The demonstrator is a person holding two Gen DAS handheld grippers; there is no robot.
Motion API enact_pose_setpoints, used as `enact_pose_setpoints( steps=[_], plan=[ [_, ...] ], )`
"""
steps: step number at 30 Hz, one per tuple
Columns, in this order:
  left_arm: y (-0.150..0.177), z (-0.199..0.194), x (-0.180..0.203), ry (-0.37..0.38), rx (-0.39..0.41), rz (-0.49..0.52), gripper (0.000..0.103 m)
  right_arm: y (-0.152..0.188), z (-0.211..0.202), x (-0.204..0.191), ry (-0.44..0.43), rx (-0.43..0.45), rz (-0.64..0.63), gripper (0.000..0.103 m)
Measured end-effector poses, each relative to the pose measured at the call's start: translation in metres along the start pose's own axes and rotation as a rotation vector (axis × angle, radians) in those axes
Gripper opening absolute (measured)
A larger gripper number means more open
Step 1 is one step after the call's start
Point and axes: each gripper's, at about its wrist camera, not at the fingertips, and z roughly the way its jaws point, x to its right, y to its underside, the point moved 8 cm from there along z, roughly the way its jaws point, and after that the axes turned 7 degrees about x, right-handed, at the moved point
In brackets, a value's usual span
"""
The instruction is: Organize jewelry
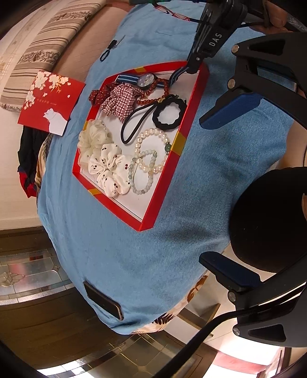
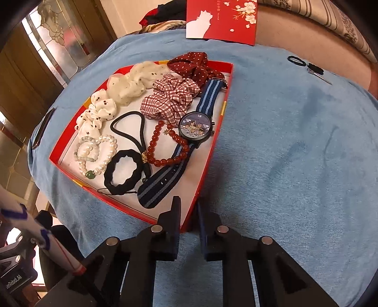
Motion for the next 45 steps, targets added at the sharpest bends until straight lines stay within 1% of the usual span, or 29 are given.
enact_pose_setpoints(
  steps=[4,6,7,8,9,11,12,14,17,22,27,36,45],
  plan=[
    [0.001,-0.004,0.005,-0.004,0.002,-0.004,0.103,0.001,0.001,-0.009,-0.004,-0.004,-0.019,0.015],
    [0.001,-0.008,0.008,-0.006,0.009,-0.002,0.103,0.002,0.001,-0.004,-0.002,-0.001,-0.024,0.016],
    [-0.001,-0.011,0.008,-0.008,0.016,-0.001,0.103,0.002,-0.001,-0.002,-0.016,0.0,-0.013,0.016],
    [-0.002,-0.015,0.009,-0.01,0.025,0.0,0.103,0.002,-0.002,-0.004,-0.025,0.003,-0.003,0.02],
    [-0.003,-0.017,0.009,-0.012,0.032,-0.002,0.103,0.002,-0.009,-0.002,-0.042,0.021,0.01,0.03],
    [-0.007,-0.024,0.011,-0.02,0.056,-0.004,0.103,0.0,-0.023,0.006,-0.044,0.065,0.013,0.044],
    [-0.009,-0.028,0.012,-0.025,0.068,-0.004,0.103,-0.002,-0.034,0.011,-0.036,0.099,0.008,0.047],
    [-0.013,-0.034,0.016,-0.028,0.092,-0.005,0.103,-0.003,-0.051,0.019,-0.01,0.152,-0.009,0.05],
    [-0.019,-0.046,0.027,-0.032,0.13,0.005,0.103,-0.004,-0.078,0.031,0.054,0.232,-0.041,0.056],
    [-0.026,-0.062,0.048,-0.009,0.172,0.044,0.103,-0.01,-0.107,0.042,0.115,0.33,-0.093,0.061],
    [-0.023,-0.072,0.07,0.012,0.178,0.084,0.103,-0.01,-0.123,0.042,0.112,0.381,-0.105,0.063],
    [-0.009,-0.068,0.091,0.043,0.129,0.097,0.103,-0.004,-0.127,0.034,0.1,0.392,-0.12,0.064],
    [-0.004,-0.059,0.09,0.022,0.107,0.095,0.103,-0.005,-0.121,0.033,0.1,0.383,-0.109,0.066]
  ],
)
